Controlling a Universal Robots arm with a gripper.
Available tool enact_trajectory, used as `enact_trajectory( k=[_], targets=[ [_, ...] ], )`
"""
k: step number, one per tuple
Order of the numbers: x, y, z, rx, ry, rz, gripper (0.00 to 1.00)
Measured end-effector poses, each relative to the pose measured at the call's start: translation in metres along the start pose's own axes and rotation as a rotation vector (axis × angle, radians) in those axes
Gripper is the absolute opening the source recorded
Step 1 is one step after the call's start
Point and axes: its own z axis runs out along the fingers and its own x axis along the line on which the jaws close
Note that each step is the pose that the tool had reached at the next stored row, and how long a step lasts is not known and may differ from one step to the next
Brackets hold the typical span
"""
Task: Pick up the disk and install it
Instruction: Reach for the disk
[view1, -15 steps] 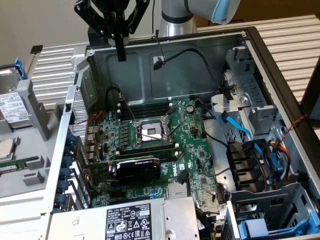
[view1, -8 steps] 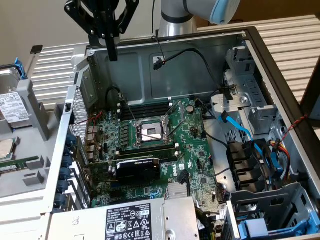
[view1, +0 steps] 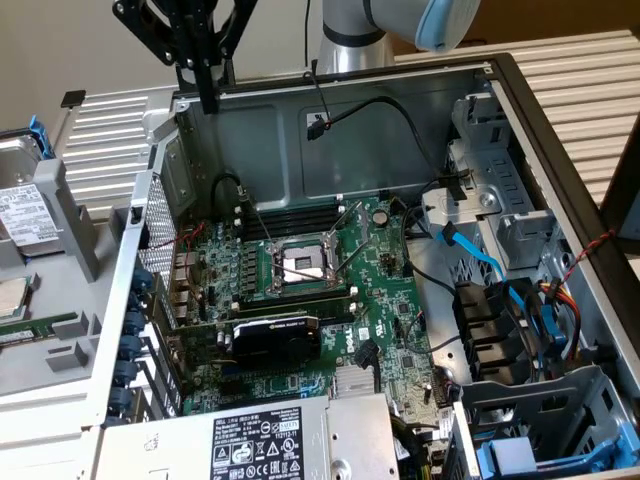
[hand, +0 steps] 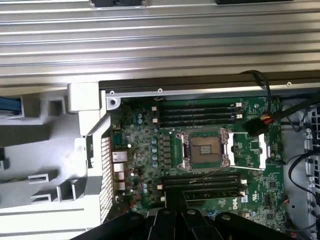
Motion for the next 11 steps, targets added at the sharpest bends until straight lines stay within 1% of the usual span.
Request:
enact_trajectory(
  k=[9,11],
  targets=[
    [0.037,-0.0021,-0.0010,0.0000,0.0001,-0.001,0.11],
    [0.044,-0.0013,-0.0012,-0.0001,-0.0003,-0.001,0.11]
  ],
)
